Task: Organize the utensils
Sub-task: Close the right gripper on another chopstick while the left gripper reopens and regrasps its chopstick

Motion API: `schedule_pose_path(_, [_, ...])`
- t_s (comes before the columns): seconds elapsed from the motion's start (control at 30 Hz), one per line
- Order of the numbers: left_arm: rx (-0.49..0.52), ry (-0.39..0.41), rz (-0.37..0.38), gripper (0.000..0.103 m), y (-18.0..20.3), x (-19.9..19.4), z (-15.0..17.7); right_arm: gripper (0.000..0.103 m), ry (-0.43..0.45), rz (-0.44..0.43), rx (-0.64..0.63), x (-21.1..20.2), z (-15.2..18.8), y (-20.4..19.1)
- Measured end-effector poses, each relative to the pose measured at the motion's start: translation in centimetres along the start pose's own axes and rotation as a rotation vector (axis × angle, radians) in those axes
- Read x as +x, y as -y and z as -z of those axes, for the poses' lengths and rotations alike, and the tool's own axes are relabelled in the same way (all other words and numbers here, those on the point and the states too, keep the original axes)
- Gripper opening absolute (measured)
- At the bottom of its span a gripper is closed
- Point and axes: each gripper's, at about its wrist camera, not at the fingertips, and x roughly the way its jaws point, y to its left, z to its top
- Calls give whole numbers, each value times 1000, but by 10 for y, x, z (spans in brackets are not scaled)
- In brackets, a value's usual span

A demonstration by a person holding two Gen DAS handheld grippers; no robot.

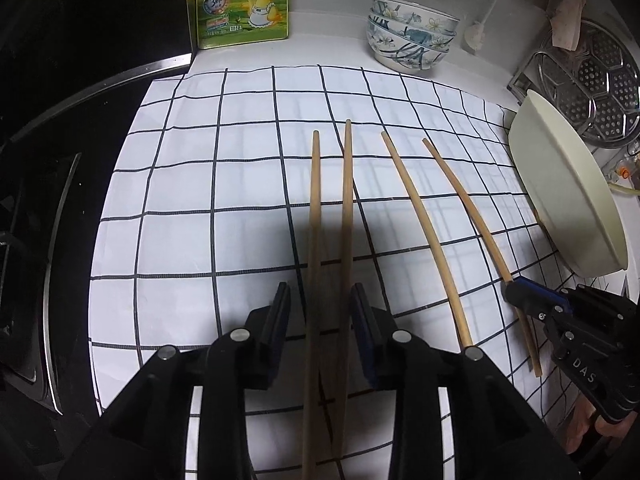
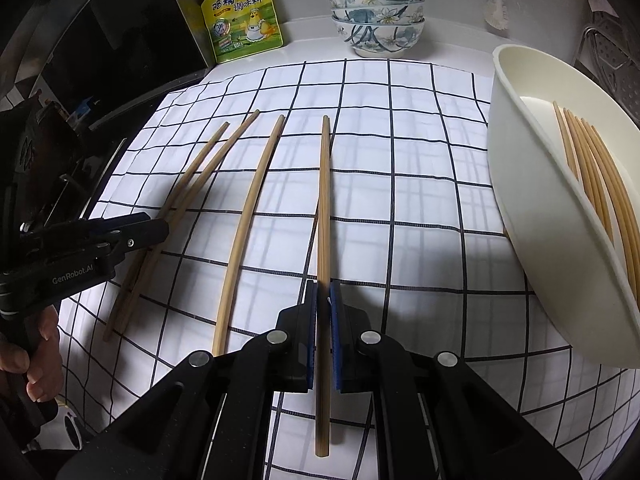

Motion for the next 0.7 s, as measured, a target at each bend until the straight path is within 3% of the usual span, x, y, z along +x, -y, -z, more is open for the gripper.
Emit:
schedule_pose_path(0.43, [7,54,-33,52,-12,-13,-7,7,-14,9,1,4,0,1])
schedule_pose_path(0.57, [26,56,-48,53,-14,-10,-9,13,-11,16,14,4,-2,1])
schedule_pose_path(0.7, [44,53,-70,53,-14,-4,-9,13,-3,36,13,6,-4,-1])
